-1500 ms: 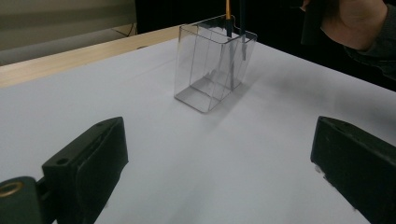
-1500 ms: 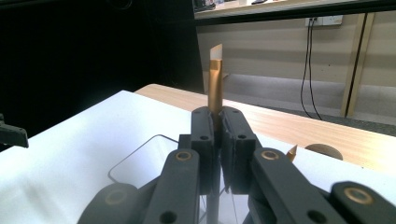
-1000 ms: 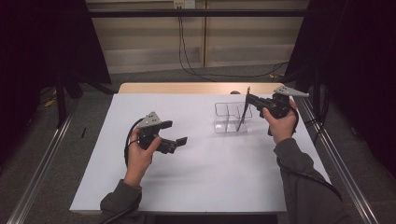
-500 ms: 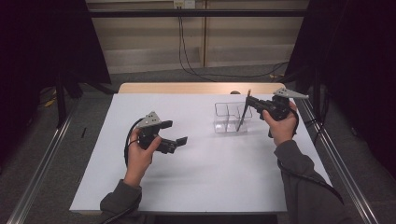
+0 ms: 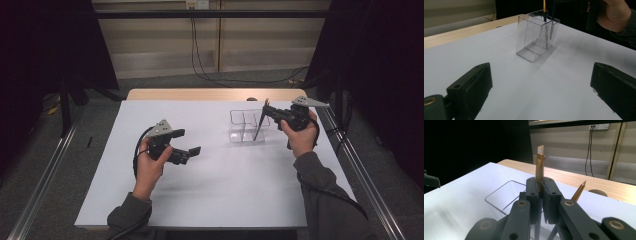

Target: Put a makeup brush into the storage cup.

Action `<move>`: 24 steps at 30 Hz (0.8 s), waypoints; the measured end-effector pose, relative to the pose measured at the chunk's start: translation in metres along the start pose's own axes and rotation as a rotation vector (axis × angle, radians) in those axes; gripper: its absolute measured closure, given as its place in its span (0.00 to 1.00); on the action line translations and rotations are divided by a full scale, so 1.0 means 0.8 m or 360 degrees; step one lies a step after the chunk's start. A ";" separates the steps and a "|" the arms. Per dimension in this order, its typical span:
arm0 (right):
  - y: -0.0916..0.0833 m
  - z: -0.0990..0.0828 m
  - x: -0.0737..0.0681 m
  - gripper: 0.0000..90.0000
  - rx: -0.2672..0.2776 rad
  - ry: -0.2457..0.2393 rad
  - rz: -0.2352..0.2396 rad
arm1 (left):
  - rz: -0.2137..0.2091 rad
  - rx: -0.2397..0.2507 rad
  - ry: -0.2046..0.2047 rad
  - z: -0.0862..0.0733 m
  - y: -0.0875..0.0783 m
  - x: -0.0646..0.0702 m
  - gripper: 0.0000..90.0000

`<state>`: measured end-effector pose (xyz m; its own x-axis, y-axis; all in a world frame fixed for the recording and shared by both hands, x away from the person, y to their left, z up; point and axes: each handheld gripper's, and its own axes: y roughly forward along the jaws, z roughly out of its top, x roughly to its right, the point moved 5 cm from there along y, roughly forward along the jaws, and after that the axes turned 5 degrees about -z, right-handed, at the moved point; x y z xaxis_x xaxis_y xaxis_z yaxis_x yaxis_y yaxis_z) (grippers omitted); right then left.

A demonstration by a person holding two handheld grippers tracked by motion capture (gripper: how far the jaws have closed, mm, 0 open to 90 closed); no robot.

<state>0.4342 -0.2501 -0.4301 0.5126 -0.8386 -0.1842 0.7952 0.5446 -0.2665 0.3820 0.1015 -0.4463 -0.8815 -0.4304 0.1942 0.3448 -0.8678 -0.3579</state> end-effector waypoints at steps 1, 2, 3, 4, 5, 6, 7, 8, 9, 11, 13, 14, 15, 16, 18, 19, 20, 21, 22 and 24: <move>0.000 -0.001 0.000 0.93 -0.0004 0.0002 -0.0004 | -0.0010 0.0011 -0.0004 0.000 0.001 0.001 0.04; 0.000 -0.001 0.000 0.93 -0.0007 -0.0005 0.0001 | -0.0010 0.0007 0.0005 0.000 0.001 0.001 0.04; 0.000 -0.002 0.000 0.93 -0.0009 -0.0008 0.0003 | -0.0009 0.0004 0.0006 0.000 0.001 0.001 0.04; 0.000 -0.002 0.000 0.93 -0.0011 -0.0001 -0.0001 | -0.0010 0.0001 0.0005 0.000 0.001 0.001 0.04; 0.000 -0.002 -0.001 0.93 -0.0013 -0.0003 -0.0001 | -0.0008 0.0002 0.0005 0.000 0.001 0.001 0.04; 0.000 -0.002 0.000 0.93 -0.0012 -0.0005 -0.0010 | -0.0004 -0.0003 0.0001 0.000 0.001 0.001 0.04; -0.001 -0.003 -0.001 0.93 -0.0019 0.0000 -0.0006 | -0.0010 0.0001 0.0000 0.000 0.001 0.001 0.04; 0.000 -0.004 0.000 0.93 -0.0023 -0.0010 -0.0009 | -0.0002 -0.0005 0.0002 -0.001 0.001 0.000 0.04; -0.001 -0.004 0.000 0.93 -0.0030 -0.0013 -0.0011 | -0.0002 -0.0002 0.0001 -0.001 0.001 0.001 0.04; -0.001 -0.005 0.001 0.93 -0.0036 -0.0015 -0.0012 | -0.0004 -0.0004 -0.0002 -0.001 0.002 0.001 0.04; -0.001 -0.006 0.001 0.93 -0.0038 -0.0009 -0.0012 | -0.0011 0.0001 0.0000 -0.001 0.003 0.001 0.04; -0.001 -0.006 0.001 0.93 -0.0037 -0.0012 -0.0017 | -0.0005 -0.0007 -0.0001 -0.001 0.003 0.001 0.04; -0.001 -0.007 0.001 0.93 -0.0040 -0.0015 -0.0018 | -0.0006 -0.0010 -0.0002 -0.002 0.003 0.001 0.04; -0.001 -0.007 0.001 0.93 -0.0045 -0.0007 -0.0014 | -0.0012 -0.0005 -0.0004 -0.002 0.003 0.001 0.04; -0.001 -0.008 0.001 0.93 -0.0050 -0.0006 -0.0010 | -0.0010 -0.0013 -0.0002 -0.002 0.003 0.000 0.04; -0.001 -0.008 0.001 0.93 -0.0050 -0.0010 -0.0013 | -0.0010 -0.0014 -0.0002 -0.002 0.003 0.000 0.04; -0.001 -0.009 0.001 0.93 -0.0048 -0.0011 -0.0011 | -0.0010 -0.0014 -0.0001 -0.002 0.003 0.000 0.04; -0.002 -0.009 0.001 0.93 -0.0049 -0.0009 -0.0012 | -0.0006 -0.0019 0.0002 -0.002 0.003 0.000 0.04; -0.002 -0.009 0.001 0.93 -0.0049 -0.0016 -0.0016 | -0.0008 -0.0014 -0.0002 -0.002 0.003 0.001 0.04; -0.002 -0.010 0.001 0.93 -0.0052 -0.0014 -0.0016 | -0.0007 -0.0013 -0.0003 -0.002 0.003 0.001 0.04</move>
<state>0.4311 -0.2519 -0.4375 0.5077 -0.8439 -0.1730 0.7893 0.5362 -0.2990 0.3816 0.0997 -0.4484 -0.8824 -0.4272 0.1973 0.3385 -0.8675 -0.3645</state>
